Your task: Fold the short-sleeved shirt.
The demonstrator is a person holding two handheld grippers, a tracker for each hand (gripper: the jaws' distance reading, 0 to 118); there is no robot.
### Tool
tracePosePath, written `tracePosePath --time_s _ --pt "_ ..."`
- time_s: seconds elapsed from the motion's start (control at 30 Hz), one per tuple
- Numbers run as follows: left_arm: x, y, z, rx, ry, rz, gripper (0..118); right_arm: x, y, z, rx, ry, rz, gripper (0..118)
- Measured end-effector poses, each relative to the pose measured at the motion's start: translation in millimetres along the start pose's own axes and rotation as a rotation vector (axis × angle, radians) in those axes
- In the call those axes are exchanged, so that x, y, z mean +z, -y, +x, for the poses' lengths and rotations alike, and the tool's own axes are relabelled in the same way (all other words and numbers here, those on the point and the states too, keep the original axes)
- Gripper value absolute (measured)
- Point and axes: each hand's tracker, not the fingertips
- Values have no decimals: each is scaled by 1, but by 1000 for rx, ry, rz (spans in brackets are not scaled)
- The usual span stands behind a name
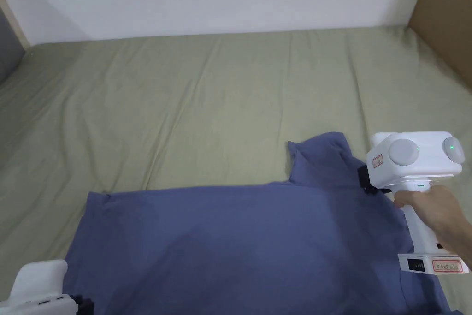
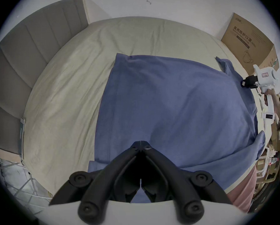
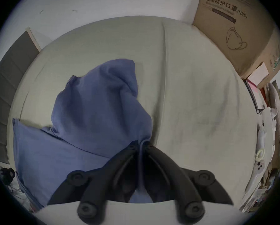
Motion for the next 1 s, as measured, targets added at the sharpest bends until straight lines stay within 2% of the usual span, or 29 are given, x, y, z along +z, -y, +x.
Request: tracePosePath --time_s 0.13,0.2,0.23,0.27,0.33,0.4,0.43,0.47,0.57,0.63,0.73,0.77,0.8,0.83,0.87,0.9,1.0 --pt "0 -14 -5 15 -3 29 0 15 -6 2 -6 -8 22 4" --pt "-1 -29 -8 67 -6 83 0 21 -7 3 -3 -10 24 4" --pt "-4 -43 -10 94 16 104 6 17 -7 4 -3 -16 23 4" --pt "-7 -56 -12 113 29 118 17 20 -7 3 -1 -15 24 4" --pt "-18 -86 -14 111 34 122 52 23 -7 3 1 -15 25 4" --pt "-35 -116 -15 94 29 127 96 18 -5 3 9 -15 28 4" --pt "-46 -132 -16 85 28 127 105 19 -5 2 16 -11 28 4" --pt "-55 -145 -16 72 15 123 106 19 -5 2 19 -9 28 4" --pt "-88 -179 -24 60 -22 92 106 16 -4 2 13 -14 26 4" --pt "-100 -187 -24 74 -49 28 106 13 -4 3 11 -17 27 4" --pt "-114 -192 -25 56 -42 27 103 14 -3 2 9 -21 28 4" --pt "-120 -192 -24 50 -42 -2 92 11 -2 2 19 -18 26 4" --pt "-124 -190 -24 50 -29 -20 55 11 -2 1 24 -15 28 4" --pt "-130 -187 -24 48 -4 -53 13 11 -1 0 23 -14 28 4" --pt "-137 -184 -24 61 10 -99 2 11 -1 0 22 -17 25 4" --pt "-144 -179 -23 70 26 -121 2 8 0 1 19 -24 23 4" --pt "-134 -176 -16 38 -20 -30 1 12 0 0 21 -23 26 4"
